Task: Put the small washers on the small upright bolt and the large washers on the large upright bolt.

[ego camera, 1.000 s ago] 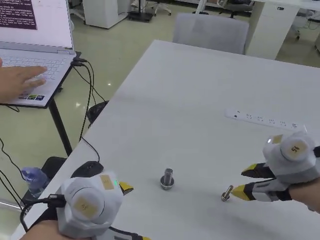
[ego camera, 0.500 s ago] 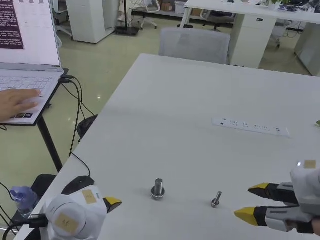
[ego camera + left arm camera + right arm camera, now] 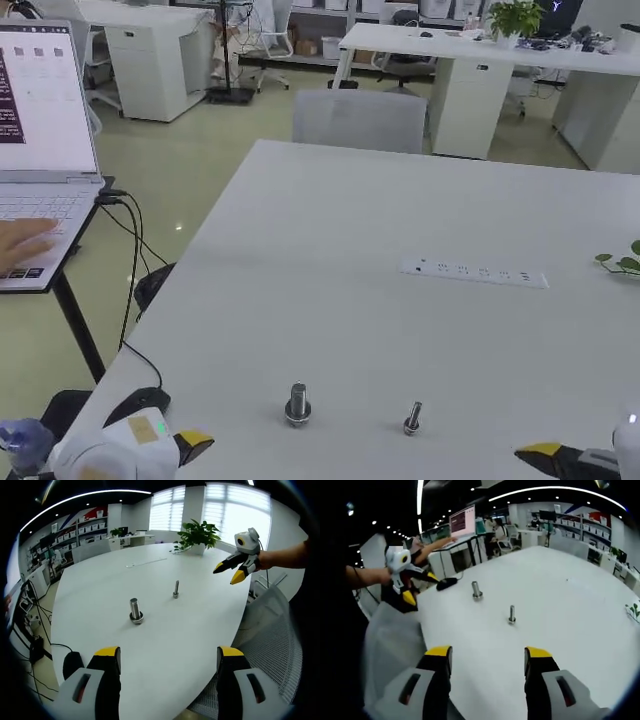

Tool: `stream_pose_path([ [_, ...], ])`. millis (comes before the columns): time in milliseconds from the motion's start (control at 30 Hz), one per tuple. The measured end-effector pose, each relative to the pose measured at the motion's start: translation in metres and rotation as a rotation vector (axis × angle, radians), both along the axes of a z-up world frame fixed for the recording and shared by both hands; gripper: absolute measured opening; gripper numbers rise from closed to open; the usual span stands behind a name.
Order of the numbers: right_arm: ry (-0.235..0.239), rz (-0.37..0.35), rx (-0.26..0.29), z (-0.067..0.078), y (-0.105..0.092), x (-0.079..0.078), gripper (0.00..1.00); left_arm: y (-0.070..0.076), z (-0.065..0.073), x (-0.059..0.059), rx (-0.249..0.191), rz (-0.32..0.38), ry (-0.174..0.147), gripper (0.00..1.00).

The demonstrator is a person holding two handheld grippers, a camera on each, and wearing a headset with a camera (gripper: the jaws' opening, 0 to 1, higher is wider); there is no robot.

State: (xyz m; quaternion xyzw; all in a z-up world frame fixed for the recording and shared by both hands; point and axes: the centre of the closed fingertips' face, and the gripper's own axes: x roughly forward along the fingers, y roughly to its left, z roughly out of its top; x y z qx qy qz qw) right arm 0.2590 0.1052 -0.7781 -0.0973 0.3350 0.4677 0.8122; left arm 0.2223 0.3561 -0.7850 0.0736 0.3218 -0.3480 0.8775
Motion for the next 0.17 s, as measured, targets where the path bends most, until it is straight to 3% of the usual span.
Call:
stream_pose_path([
  [167, 0.013, -0.008, 0.003, -0.007, -0.008, -0.013, 0.65, -0.001, 0.002, -0.002, -0.012, 0.009, -0.004, 0.78],
])
